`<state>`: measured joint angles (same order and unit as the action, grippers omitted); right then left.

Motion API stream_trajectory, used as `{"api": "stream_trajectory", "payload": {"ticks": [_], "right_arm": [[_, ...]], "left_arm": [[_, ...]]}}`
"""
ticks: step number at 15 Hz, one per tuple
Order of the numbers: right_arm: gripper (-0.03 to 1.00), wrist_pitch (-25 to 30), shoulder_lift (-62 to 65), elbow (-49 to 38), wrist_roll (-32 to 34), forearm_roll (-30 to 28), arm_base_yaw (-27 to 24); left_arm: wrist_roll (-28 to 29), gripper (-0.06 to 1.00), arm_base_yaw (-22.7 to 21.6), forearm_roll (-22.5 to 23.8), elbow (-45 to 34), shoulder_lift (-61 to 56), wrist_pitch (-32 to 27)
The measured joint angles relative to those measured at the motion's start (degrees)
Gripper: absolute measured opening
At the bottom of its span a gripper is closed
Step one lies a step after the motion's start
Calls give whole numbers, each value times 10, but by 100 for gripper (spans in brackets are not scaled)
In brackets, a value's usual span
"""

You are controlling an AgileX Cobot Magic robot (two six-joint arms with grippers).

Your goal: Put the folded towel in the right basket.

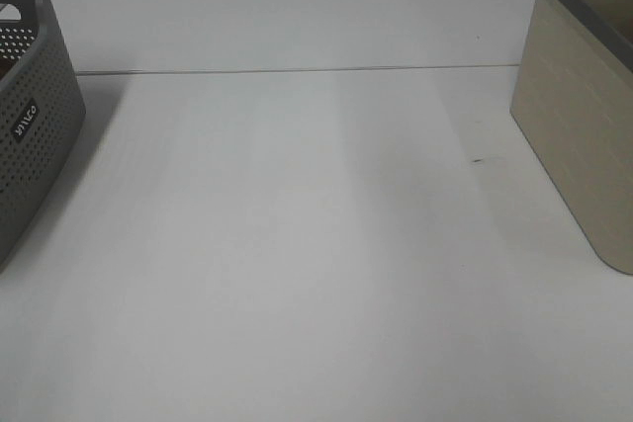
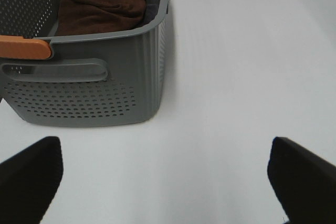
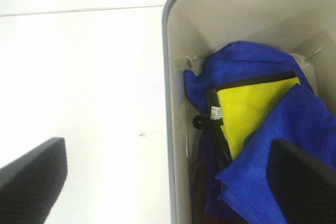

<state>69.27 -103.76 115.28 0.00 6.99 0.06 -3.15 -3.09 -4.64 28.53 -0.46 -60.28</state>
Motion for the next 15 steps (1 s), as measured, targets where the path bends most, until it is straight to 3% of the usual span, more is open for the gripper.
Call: {"api": "stream_trajectory", "payload": {"ticks": [1,7,11,15], "right_arm": [[98,0,23,-10,9,-7,13],[98,-22,447,-410,9,-26,21],[98,-46,722,-606,9,-27,21],[98,-48,926,-726,9,-46,21]], "left_arm": [[0,99,0,0,0,0,0],[1,98,0,0,0,0,0],[1,98,0,0,0,0,0],[1,98,0,0,0,0,0]]}}
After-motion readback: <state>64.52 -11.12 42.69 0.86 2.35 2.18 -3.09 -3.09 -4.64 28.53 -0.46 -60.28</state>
